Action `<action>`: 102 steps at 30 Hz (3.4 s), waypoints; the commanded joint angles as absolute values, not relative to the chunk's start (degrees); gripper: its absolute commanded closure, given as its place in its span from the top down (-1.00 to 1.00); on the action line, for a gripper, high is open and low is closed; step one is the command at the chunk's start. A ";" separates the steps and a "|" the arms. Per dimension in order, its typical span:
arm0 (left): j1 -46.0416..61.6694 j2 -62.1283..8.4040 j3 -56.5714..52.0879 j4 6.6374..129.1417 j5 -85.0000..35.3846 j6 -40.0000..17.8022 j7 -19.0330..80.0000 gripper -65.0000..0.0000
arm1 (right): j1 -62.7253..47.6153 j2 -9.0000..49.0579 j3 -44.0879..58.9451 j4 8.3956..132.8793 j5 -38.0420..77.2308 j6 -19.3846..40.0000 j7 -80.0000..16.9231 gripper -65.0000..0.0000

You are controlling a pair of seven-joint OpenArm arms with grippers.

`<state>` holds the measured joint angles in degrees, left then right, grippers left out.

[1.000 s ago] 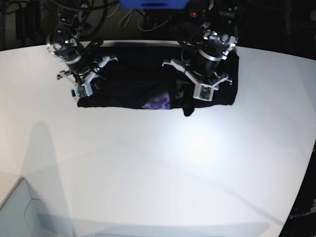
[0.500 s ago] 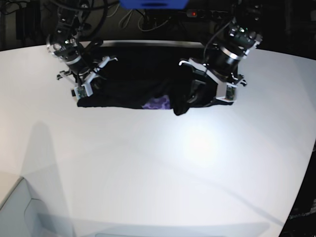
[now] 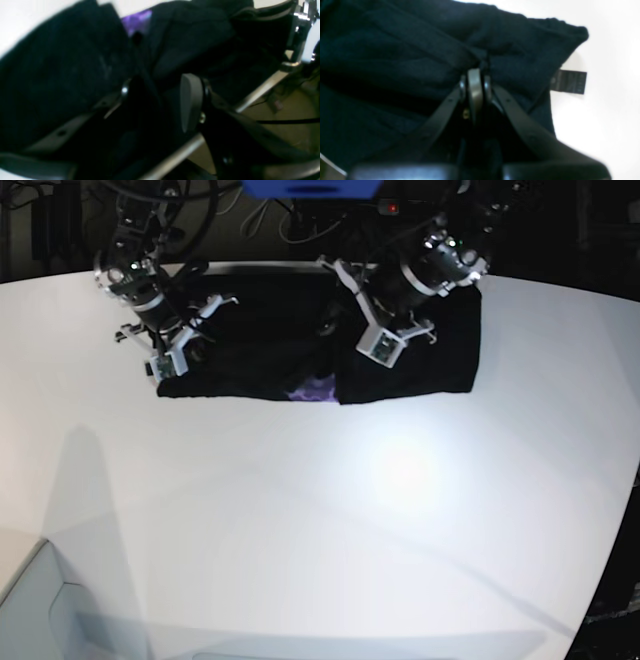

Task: Layout the t-shirt on the table in an organized manner, then fold the t-shirt properly
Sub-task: 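Grasp the strip's end with the left gripper and fold it toward the right gripper, then regrasp the folded strip ends with both grippers, then fold the strip end with the right gripper over toward the left gripper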

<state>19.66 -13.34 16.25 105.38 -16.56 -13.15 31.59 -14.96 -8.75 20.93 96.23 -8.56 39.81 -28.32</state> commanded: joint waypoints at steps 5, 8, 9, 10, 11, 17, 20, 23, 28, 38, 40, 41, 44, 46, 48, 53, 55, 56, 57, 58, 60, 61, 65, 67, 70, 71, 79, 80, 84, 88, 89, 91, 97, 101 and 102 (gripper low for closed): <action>20.18 -14.64 16.22 110.46 -17.10 -13.58 30.64 -0.23 | -14.81 -8.92 20.88 97.10 -8.75 40.00 -28.53 -1.00; 21.05 -16.13 16.13 114.51 -17.10 -13.58 30.46 -0.22 | -15.08 -8.92 20.88 99.38 -8.75 40.00 -28.53 -0.74; 21.32 -16.57 15.96 115.47 -17.10 -13.41 30.37 -0.22 | -15.25 -8.92 20.88 100.62 -8.75 40.00 -28.53 -0.62; 21.49 -16.92 15.25 115.91 -17.10 -13.32 30.37 -0.22 | -15.34 -8.92 20.88 101.85 -8.75 40.00 -28.53 -0.49; 21.58 -17.19 14.11 116.00 -17.10 -13.32 30.37 -0.22 | -15.43 -8.92 20.88 103.25 -8.75 40.00 -28.53 -0.37; 23.96 -16.75 0.40 114.59 -17.10 -13.58 30.46 -0.22 | -17.80 -8.92 21.23 109.14 -8.66 40.00 -28.62 0.16; 24.04 -16.66 -6.37 113.10 -17.19 -13.67 30.73 -0.22 | -18.77 -8.92 21.76 109.58 -8.66 40.00 -28.62 0.33; 23.52 -16.66 -10.51 109.67 -17.19 -13.67 30.46 -0.21 | -18.68 -9.00 24.48 108.97 -8.66 40.00 -28.62 0.38; 20.44 -16.48 -11.82 101.58 -17.19 -13.76 30.46 -0.22 | -15.78 -9.00 30.11 104.57 -8.66 40.00 -28.62 0.39; 18.33 -13.05 -11.74 97.01 -17.10 -13.76 30.46 -0.22 | -14.55 -9.00 31.43 97.63 -8.57 40.00 -28.62 0.39; 17.71 -13.05 -11.65 96.48 -17.10 -13.76 30.46 -0.22 | -14.46 -9.00 31.43 96.75 -8.57 40.00 -28.62 0.38; 17.54 -13.05 -11.65 95.96 -17.10 -13.76 30.46 -0.22 | -14.46 -9.00 31.43 96.22 -8.57 40.00 -28.62 0.38; 17.45 -13.05 -11.82 95.52 -17.01 -13.76 30.46 -0.22 | -14.37 -9.00 31.34 94.81 -8.57 40.00 -28.53 0.38; 17.45 -13.05 -11.74 95.52 -17.01 -13.76 30.46 -0.22 | -14.37 -9.00 31.34 94.37 -8.57 40.00 -28.44 0.37; 17.45 -13.05 -11.65 95.52 -17.01 -13.76 30.46 -0.22 | -14.37 -9.00 31.25 93.93 -8.48 40.00 -28.44 0.32; 17.45 -13.05 -11.65 95.52 -17.10 -13.76 30.46 -0.22 | -14.37 -9.00 28.09 92.00 -8.48 40.00 -28.53 -0.37; 17.45 -13.05 -11.65 95.52 -17.10 -13.76 30.46 -0.22 | -14.37 -9.00 27.38 91.30 -8.48 40.00 -28.53 -0.68; 17.45 -13.05 -11.65 95.52 -17.10 -13.76 30.46 -0.22 | -14.37 -9.00 26.95 91.03 -8.48 40.00 -28.53 -0.85; 17.45 -13.05 -11.82 95.52 -17.10 -13.76 30.46 -0.22 | -14.46 -9.00 26.59 91.03 -8.48 40.00 -28.53 -1.00; 17.45 -13.05 -11.91 95.52 -17.10 -13.76 30.46 -0.22 | -14.55 -9.00 26.51 91.21 -8.48 40.00 -28.62 -1.00; 17.45 -13.05 -12.00 95.52 -17.10 -13.76 30.46 -0.22 | -14.64 -9.00 26.51 91.56 -8.40 40.00 -28.62 -1.00; 17.45 -13.05 -12.09 95.52 -17.10 -13.76 30.46 -0.22 | -14.64 -9.00 26.68 92.35 -7.34 40.00 -28.53 -1.00; 17.54 -13.14 -12.09 95.96 -17.10 -13.76 30.46 -0.22 | -15.78 -9.00 26.95 97.63 0.75 40.00 -28.62 -1.00; 17.63 -13.14 -12.09 96.04 -17.10 -13.76 30.46 -0.22 | -16.84 -9.00 26.68 101.41 3.47 40.00 -28.62 -1.00; 17.45 -13.14 -12.09 95.87 -17.01 -13.76 30.46 -0.22 | -17.80 -9.00 26.07 105.98 6.37 40.00 -28.62 -1.00; 17.45 -13.14 -12.09 95.87 -17.01 -13.76 30.46 -0.22 | -18.15 -9.00 25.19 107.12 7.34 40.00 -28.62 -1.00; 17.36 -13.14 -12.09 95.60 -16.84 -13.76 30.46 -0.22 | -22.90 -9.00 14.99 114.68 8.75 40.00 -28.53 -1.00; 17.36 -13.14 -12.09 95.60 -16.75 -13.76 30.46 -0.22 | -23.52 -9.00 13.49 115.12 8.75 40.00 -28.35 -1.00; 17.36 -13.14 -12.09 95.60 -16.75 -13.76 30.46 -0.22 | -25.10 -9.00 5.93 115.65 8.75 40.00 -28.09 -1.00; 17.27 -13.14 -12.09 95.60 -16.75 -13.76 30.46 -0.22 | -25.10 -9.00 -0.31 115.65 8.75 40.00 -28.09 -1.00; 17.27 -13.14 -12.09 95.60 -16.75 -13.76 30.46 -0.22 | -25.01 -9.00 -2.07 115.65 8.75 40.00 -28.09 -1.00; 17.27 -13.14 -12.09 95.60 -16.75 -13.76 30.46 -0.22 | -24.48 -9.00 -4.97 115.65 8.75 40.00 -28.09 -1.00; 17.27 -13.14 -12.09 95.96 -16.75 -13.76 30.46 -0.22 | -20.53 -9.00 -14.64 115.21 8.75 40.00 -28.53 -1.00; 16.75 -13.14 -12.18 97.19 -16.92 -13.76 30.46 -0.22 | -17.36 -9.00 -18.59 112.31 8.57 40.00 -28.62 -1.00; 16.57 -13.14 -12.18 98.07 -16.84 -13.76 30.73 -0.22 | -16.48 -9.00 -18.86 110.99 8.57 40.00 -28.62 -1.00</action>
<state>17.34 -12.67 -11.90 96.62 -16.45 -13.54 32.64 -16.82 -8.58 -18.74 109.86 7.77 39.57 -30.22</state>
